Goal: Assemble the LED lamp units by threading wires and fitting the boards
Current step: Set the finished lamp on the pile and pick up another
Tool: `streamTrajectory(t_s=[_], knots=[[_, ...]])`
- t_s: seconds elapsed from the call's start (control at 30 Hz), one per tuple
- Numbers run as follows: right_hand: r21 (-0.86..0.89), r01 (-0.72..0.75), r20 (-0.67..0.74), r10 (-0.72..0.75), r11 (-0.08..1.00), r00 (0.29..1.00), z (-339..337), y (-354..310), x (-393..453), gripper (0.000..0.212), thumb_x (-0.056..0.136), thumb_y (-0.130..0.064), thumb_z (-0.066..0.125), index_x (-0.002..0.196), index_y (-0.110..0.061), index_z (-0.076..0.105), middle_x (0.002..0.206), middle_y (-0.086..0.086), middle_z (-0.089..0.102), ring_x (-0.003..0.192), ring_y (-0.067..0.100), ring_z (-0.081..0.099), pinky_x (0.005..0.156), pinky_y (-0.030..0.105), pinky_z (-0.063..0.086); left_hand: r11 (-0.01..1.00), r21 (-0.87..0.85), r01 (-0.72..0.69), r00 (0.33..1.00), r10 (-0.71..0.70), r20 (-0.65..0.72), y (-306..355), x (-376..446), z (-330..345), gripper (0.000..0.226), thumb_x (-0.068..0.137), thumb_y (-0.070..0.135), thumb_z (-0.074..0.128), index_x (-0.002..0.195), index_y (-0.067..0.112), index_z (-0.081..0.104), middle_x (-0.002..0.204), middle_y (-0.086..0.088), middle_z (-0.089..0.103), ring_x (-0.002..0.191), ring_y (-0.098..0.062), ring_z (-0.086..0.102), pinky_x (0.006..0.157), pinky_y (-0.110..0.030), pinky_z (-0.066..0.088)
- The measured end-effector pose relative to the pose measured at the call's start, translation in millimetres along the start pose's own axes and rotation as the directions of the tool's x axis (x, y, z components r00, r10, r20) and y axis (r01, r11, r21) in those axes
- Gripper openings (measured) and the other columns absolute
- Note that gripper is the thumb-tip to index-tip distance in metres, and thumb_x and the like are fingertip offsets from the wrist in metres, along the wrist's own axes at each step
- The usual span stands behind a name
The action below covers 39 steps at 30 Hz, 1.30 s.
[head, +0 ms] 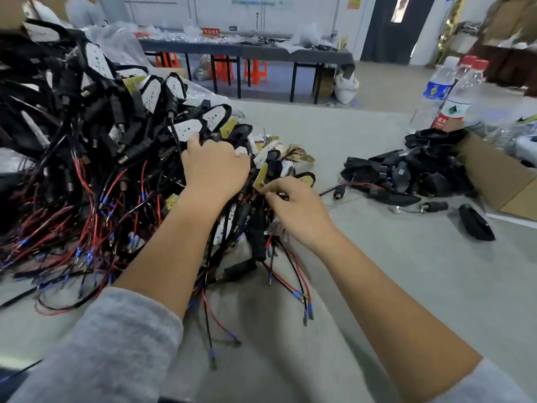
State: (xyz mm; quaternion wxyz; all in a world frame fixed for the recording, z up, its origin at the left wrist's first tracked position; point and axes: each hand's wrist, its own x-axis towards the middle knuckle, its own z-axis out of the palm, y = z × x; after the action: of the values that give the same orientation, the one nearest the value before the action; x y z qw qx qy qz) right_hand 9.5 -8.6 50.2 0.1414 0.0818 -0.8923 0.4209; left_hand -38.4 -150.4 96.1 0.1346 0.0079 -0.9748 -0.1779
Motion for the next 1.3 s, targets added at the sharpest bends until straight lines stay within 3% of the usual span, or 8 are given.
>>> streamTrajectory(t_s=[0.13, 0.3, 0.43, 0.63, 0.77, 0.97, 1.13, 1.3], knots=[[-0.033, -0.174, -0.078, 0.171, 0.984, 0.982, -29, 44, -14, 0.018, 0.091, -0.017, 0.052, 0.094, -0.029, 0.066, 0.083, -0.018, 0.057, 0.088, 0.011, 0.058, 0.080, 0.033, 0.047, 0.987, -0.020, -0.161, 0.963, 0.152, -0.224, 41, -19, 22, 0.033, 0.092, 0.035, 0.046, 0.108, 0.020, 0.070, 0.140, -0.010, 0.048, 0.141, -0.031, 0.020, 0.111, -0.045, 0.021], [-0.212, -0.219, -0.115, 0.198, 0.952, 0.973, -54, 88, -33, 0.014, 0.087, -0.014, 0.054, 0.091, -0.015, 0.068, 0.094, 0.005, 0.069, 0.093, 0.026, 0.060, 0.074, 0.034, 0.043, 0.944, -0.100, -0.313, 0.949, 0.309, -0.055, 100, -47, 70, 0.033, 0.091, 0.029, 0.043, 0.088, 0.010, 0.070, 0.087, -0.008, 0.058, 0.097, -0.031, 0.053, 0.072, -0.036, 0.039], [-0.195, -0.162, -0.145, 0.135, 0.967, 0.980, -59, 91, -34, 0.018, 0.075, -0.014, 0.045, 0.058, -0.020, 0.046, 0.067, 0.006, 0.058, 0.071, 0.026, 0.054, 0.057, 0.034, 0.030, 0.942, -0.100, -0.321, 0.944, 0.327, 0.041, 123, -58, 102, 0.036, 0.094, 0.030, 0.041, 0.093, 0.008, 0.069, 0.100, -0.012, 0.061, 0.110, -0.033, 0.049, 0.084, -0.041, 0.044], [-0.399, -0.116, -0.117, 0.075, 0.909, 0.990, -53, 95, -30, 0.031, 0.082, -0.012, 0.052, 0.060, -0.023, 0.034, 0.083, 0.012, 0.061, 0.085, 0.037, 0.052, 0.063, 0.037, 0.028, 0.952, -0.102, -0.289, 0.953, 0.296, 0.061, 108, -50, 115, 0.025, 0.086, 0.018, 0.047, 0.084, 0.009, 0.070, 0.102, -0.011, 0.064, 0.110, -0.030, 0.050, 0.082, -0.037, 0.040], [-0.473, 0.014, 0.044, 0.008, 0.881, 0.999, -45, 90, -29, 0.009, 0.086, -0.023, 0.055, 0.089, -0.018, 0.062, 0.103, 0.007, 0.063, 0.101, 0.033, 0.050, 0.073, 0.035, 0.031, 0.948, -0.265, -0.176, 0.981, 0.190, 0.028, 92, -36, 108, 0.032, 0.085, 0.006, 0.047, 0.106, 0.009, 0.072, 0.135, -0.015, 0.055, 0.144, -0.024, 0.024, 0.113, -0.038, 0.026], [-0.457, 0.053, 0.187, 0.037, 0.888, 0.982, -36, 87, -23, 0.043, 0.092, -0.038, 0.054, 0.134, -0.030, 0.053, 0.142, -0.007, 0.049, 0.132, 0.021, 0.035, 0.098, 0.034, 0.024, 0.776, -0.613, -0.146, 0.987, 0.071, -0.146, 73, -11, 85, 0.050, 0.080, -0.011, 0.036, 0.122, -0.003, 0.062, 0.156, -0.011, 0.029, 0.147, -0.020, 0.020, 0.117, -0.021, 0.016], [-0.340, -0.030, 0.118, 0.074, 0.940, 0.990, -25, 75, -6, 0.027, 0.082, -0.034, 0.066, 0.101, -0.022, 0.051, 0.087, -0.006, 0.057, 0.091, 0.023, 0.052, 0.075, 0.034, 0.032, 0.850, -0.471, -0.236, 0.957, 0.120, -0.264, 40, 2, 70, 0.054, 0.080, -0.011, 0.035, 0.120, 0.005, 0.066, 0.150, -0.008, 0.041, 0.147, -0.022, 0.020, 0.120, -0.031, 0.016], [-0.143, -0.173, 0.003, 0.176, 0.974, 0.984, -21, 68, 10, 0.010, 0.075, -0.020, 0.056, 0.083, -0.023, 0.061, 0.081, -0.006, 0.063, 0.083, 0.019, 0.058, 0.072, 0.033, 0.047, 0.849, -0.436, -0.299, 0.944, 0.195, -0.267, 43, -3, 76, 0.047, 0.082, -0.008, 0.042, 0.116, 0.009, 0.070, 0.143, -0.009, 0.050, 0.143, -0.021, 0.026, 0.119, -0.026, 0.018]])
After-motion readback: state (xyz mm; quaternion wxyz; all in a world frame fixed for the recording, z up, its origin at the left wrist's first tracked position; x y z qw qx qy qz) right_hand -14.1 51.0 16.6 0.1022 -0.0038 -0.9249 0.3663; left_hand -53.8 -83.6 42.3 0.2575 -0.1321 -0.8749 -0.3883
